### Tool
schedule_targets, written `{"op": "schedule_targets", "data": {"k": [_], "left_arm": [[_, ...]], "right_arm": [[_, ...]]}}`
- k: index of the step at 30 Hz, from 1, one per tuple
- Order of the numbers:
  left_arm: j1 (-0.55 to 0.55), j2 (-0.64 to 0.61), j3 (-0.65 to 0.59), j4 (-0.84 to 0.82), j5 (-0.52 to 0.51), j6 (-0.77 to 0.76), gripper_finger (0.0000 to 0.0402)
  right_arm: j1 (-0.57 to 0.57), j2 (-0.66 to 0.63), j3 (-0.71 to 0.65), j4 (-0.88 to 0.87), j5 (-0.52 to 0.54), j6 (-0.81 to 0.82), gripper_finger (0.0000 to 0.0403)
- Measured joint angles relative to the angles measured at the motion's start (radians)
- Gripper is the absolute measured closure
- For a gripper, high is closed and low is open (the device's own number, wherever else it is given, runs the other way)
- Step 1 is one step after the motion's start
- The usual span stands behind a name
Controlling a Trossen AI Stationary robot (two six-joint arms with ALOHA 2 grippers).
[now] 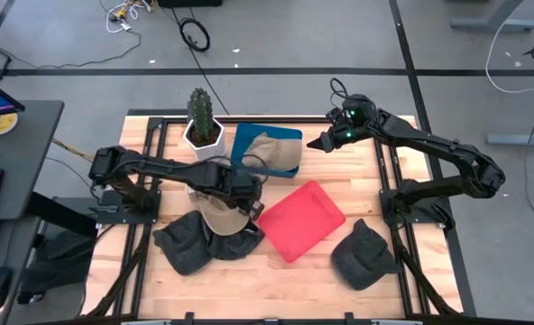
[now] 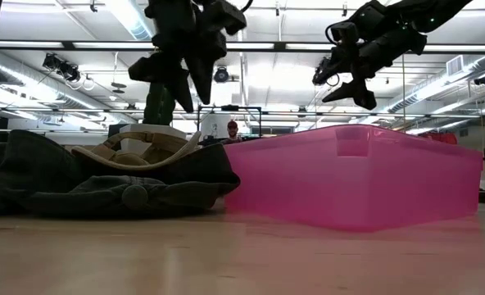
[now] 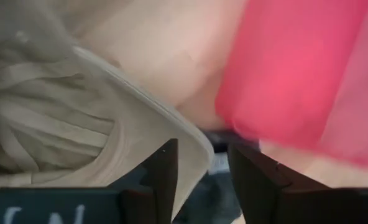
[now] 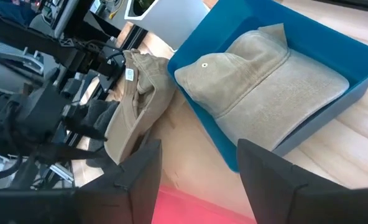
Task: Pick & Place hat
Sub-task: Put the brown cap into the blue bin
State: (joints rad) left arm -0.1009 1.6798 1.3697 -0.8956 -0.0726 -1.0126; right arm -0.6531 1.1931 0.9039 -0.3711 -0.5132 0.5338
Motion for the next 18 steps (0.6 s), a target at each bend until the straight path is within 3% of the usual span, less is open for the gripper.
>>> {"op": "schedule_targets", "data": {"k": [3,6,13,18], "left_arm": [[-0.046,0.000,0.000,-0.024,0.000,0.134,0.0280],[-0.092,0.000,0.000,-0.126,0.012,0.116,0.0289],[-0.134,-0.001,0.000,-0.602,-0.007,-0.384,0.0277],[-0.163,-0.066,-0.031,-0.644,-0.074,-0.627,0.0247]], "right_arm": [[0.000,0.000,0.000,-0.002,0.000,-0.018,0.0193],[0.000,0.000,0.000,-0.006,0.000,-0.031,0.0193],[0.000,0.000,0.000,-0.015,0.000,-0.056,0.0193],[0.000,0.000,0.000,-0.015,0.000,-0.064,0.0193]]}}
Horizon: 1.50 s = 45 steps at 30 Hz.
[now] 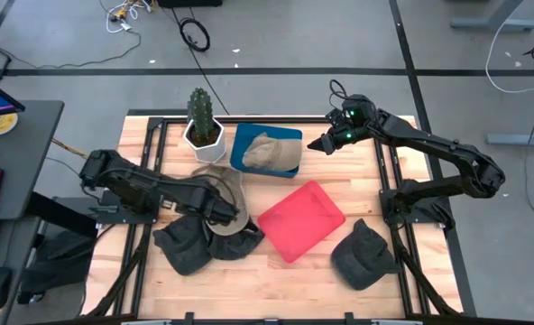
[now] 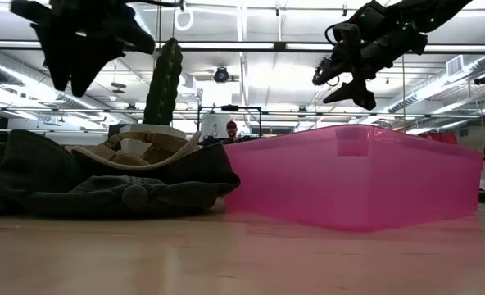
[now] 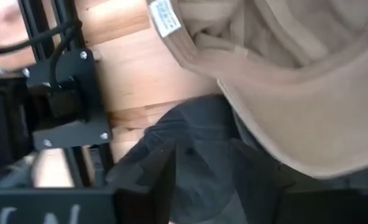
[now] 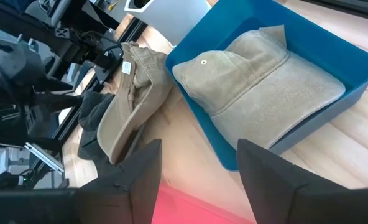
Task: Pick & Place hat
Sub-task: Put the brown cap into the blue bin
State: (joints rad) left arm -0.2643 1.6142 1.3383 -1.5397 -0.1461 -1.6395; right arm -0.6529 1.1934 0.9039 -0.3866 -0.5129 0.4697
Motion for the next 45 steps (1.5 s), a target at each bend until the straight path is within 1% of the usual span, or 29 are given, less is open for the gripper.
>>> {"op": "schedule_targets", "data": {"k": [3,6,10,13,14,17,20,26,30,35,40,43,45], "left_arm": [[-0.005,-0.047,-0.049,0.044,-0.026,-0.111,0.0226],[-0.009,-0.097,-0.133,0.103,-0.039,-0.219,0.0206],[-0.010,-0.163,-0.289,0.256,-0.053,-0.350,0.0185],[-0.007,-0.206,-0.408,0.378,-0.096,-0.450,0.0176],[-0.004,-0.220,-0.447,0.430,-0.125,-0.478,0.0174],[0.004,-0.254,-0.530,0.575,-0.185,-0.510,0.0172],[0.018,-0.262,-0.584,0.655,-0.216,-0.515,0.0172],[0.050,-0.261,-0.637,0.714,-0.223,-0.515,0.0172],[0.066,-0.261,-0.645,0.725,-0.224,-0.503,0.0172],[0.073,-0.261,-0.645,0.767,-0.135,-0.445,0.0173],[0.073,-0.261,-0.645,0.778,-0.084,-0.439,0.0180],[0.073,-0.261,-0.645,0.779,-0.085,-0.443,0.0188],[0.075,-0.261,-0.645,0.778,-0.104,-0.444,0.0194]], "right_arm": [[0.000,0.000,0.000,0.000,0.000,0.000,0.0193],[0.000,0.000,0.000,0.000,0.000,0.000,0.0193],[0.000,0.000,0.000,0.001,0.000,0.000,0.0193],[0.000,0.000,0.000,0.001,0.000,0.000,0.0193],[0.000,0.000,0.000,0.001,0.000,0.000,0.0193],[0.000,0.000,0.000,0.002,0.000,0.000,0.0193],[0.000,0.000,0.000,0.002,0.000,0.000,0.0193],[0.000,0.000,0.000,0.003,0.000,0.016,0.0193],[0.000,0.000,0.000,0.003,0.000,0.025,0.0193],[0.000,0.000,0.000,0.003,0.000,0.045,0.0193],[0.000,0.000,0.000,0.004,0.000,0.045,0.0193],[0.000,0.000,0.000,0.004,0.000,0.045,0.0193],[0.000,0.000,0.000,0.005,0.008,0.045,0.0193]]}}
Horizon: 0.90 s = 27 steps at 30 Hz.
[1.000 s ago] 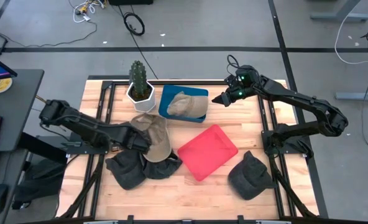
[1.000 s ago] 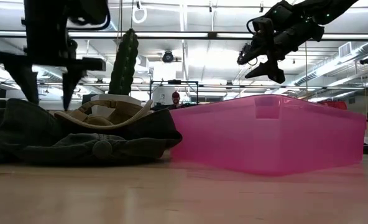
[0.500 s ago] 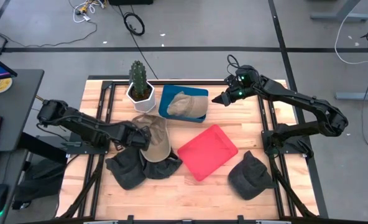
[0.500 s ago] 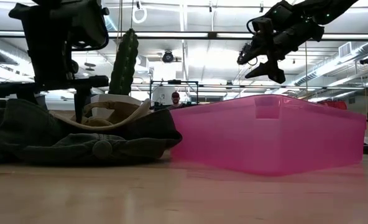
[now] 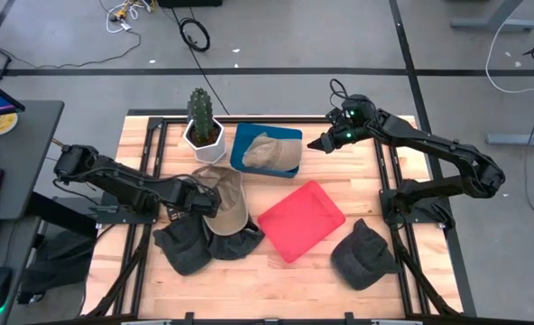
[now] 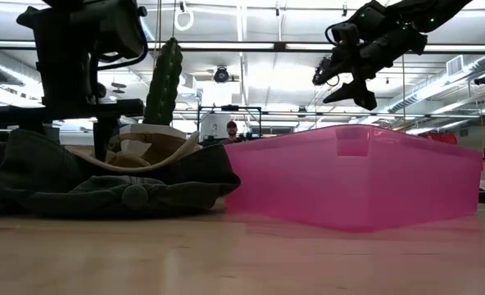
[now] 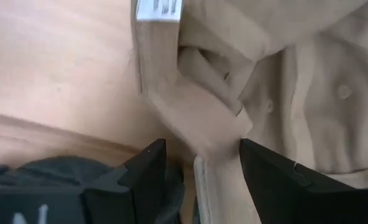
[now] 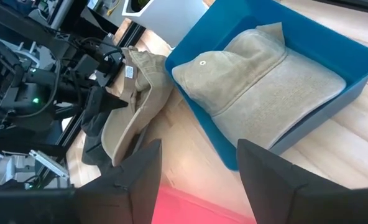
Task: Pick & Place hat
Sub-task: Put the brown cap into the blue bin
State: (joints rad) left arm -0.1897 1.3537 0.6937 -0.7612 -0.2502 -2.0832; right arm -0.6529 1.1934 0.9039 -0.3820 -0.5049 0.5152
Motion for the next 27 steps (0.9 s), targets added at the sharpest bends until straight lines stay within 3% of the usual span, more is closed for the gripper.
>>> {"op": "schedule_targets", "data": {"k": [6,12,21,27], "left_arm": [[0.026,0.000,0.000,-0.002,-0.112,-0.023,0.0213],[0.054,0.001,0.000,-0.002,-0.152,0.033,0.0232],[0.064,0.007,0.000,0.001,-0.168,0.084,0.0306],[0.064,0.055,0.000,0.013,-0.168,0.088,0.0323]], "right_arm": [[0.000,0.000,0.000,0.001,0.011,0.000,0.0193],[0.000,0.000,0.000,0.001,0.011,0.000,0.0193],[0.000,0.000,0.000,0.005,0.011,0.000,0.0193],[0.000,0.000,0.000,0.015,0.011,0.000,0.0193]]}}
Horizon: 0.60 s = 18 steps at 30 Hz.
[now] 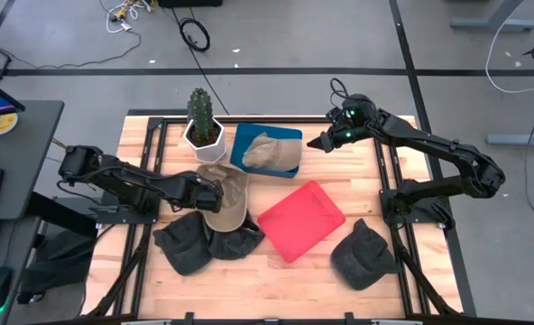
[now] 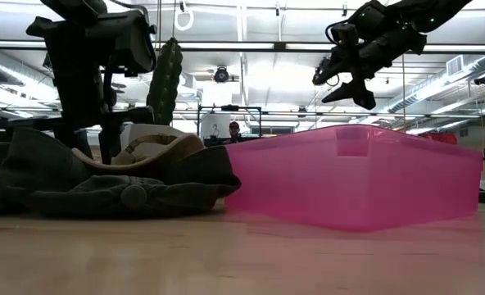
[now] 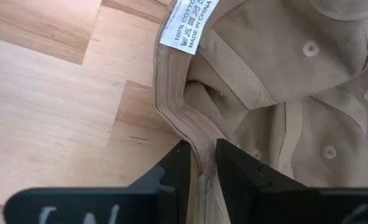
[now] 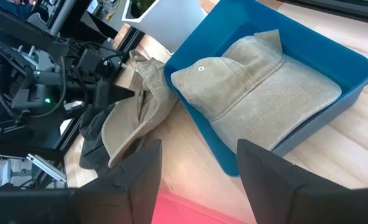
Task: Pick & Place hat
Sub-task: Put the brown cap into the blue bin
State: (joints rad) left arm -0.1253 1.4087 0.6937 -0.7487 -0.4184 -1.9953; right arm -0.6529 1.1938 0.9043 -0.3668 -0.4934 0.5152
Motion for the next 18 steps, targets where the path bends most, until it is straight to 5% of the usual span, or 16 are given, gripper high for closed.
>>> {"op": "schedule_targets", "data": {"k": [8,18], "left_arm": [[-0.007,0.007,0.000,0.034,-0.006,0.029,0.0386],[-0.066,-0.022,0.107,-0.070,-0.086,0.106,0.0391]], "right_arm": [[0.000,0.000,0.000,0.006,0.000,-0.004,0.0193],[0.000,0.000,0.000,0.014,0.000,-0.004,0.0193]]}}
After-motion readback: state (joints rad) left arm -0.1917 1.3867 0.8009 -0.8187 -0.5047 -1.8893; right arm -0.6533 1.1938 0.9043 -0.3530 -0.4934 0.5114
